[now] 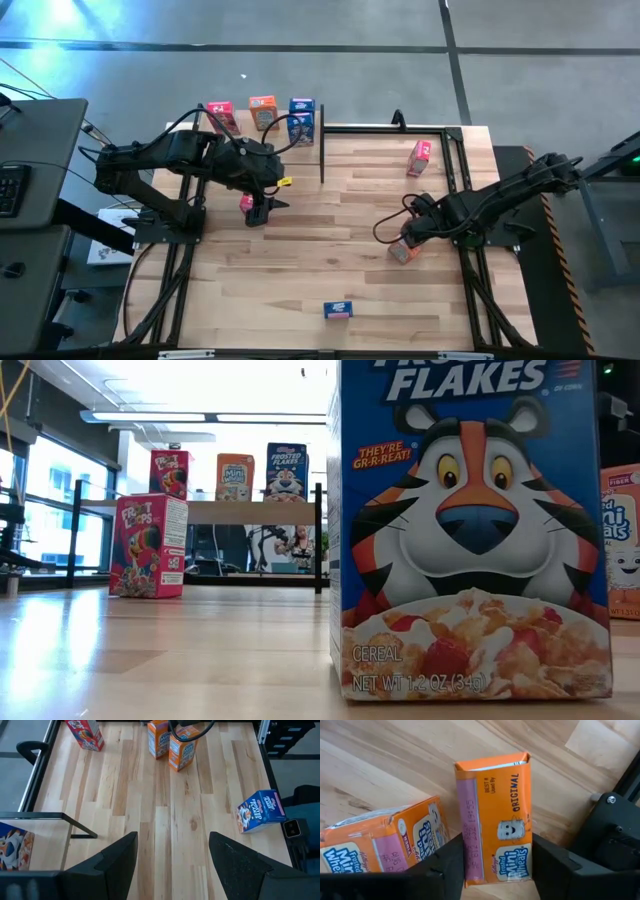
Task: Stack cereal on shelf
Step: Put the top orange cereal box on the the shelf aligned with the other orange cereal box
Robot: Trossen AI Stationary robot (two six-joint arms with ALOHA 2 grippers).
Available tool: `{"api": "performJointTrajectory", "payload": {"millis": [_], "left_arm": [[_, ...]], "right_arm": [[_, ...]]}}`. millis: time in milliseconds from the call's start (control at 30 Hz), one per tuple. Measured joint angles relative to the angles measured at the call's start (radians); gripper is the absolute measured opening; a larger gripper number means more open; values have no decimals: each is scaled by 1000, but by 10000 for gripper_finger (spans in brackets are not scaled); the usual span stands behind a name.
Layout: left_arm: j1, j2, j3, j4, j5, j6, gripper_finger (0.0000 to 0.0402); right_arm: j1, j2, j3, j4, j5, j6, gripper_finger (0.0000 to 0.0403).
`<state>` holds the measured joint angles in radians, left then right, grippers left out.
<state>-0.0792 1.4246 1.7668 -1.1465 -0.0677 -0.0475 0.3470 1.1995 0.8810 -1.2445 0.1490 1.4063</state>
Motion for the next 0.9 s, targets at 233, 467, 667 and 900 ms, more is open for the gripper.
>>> {"api": "performJointTrajectory", "payload": {"millis": [233,467,667,900], "left_arm": [[0,0,0,0,-2,-19,237],[4,12,0,-2,-153,-10,237],[9,10,0,0,-152,0,237],[9,11,0,0,-199,17,237]], "right_arm": [[0,0,0,0,4,-12,156],[0,0,2,-2,0,-16,152],[0,0,80,-62,24,-19,152],[0,0,163,-165,75,-20,152]]}}
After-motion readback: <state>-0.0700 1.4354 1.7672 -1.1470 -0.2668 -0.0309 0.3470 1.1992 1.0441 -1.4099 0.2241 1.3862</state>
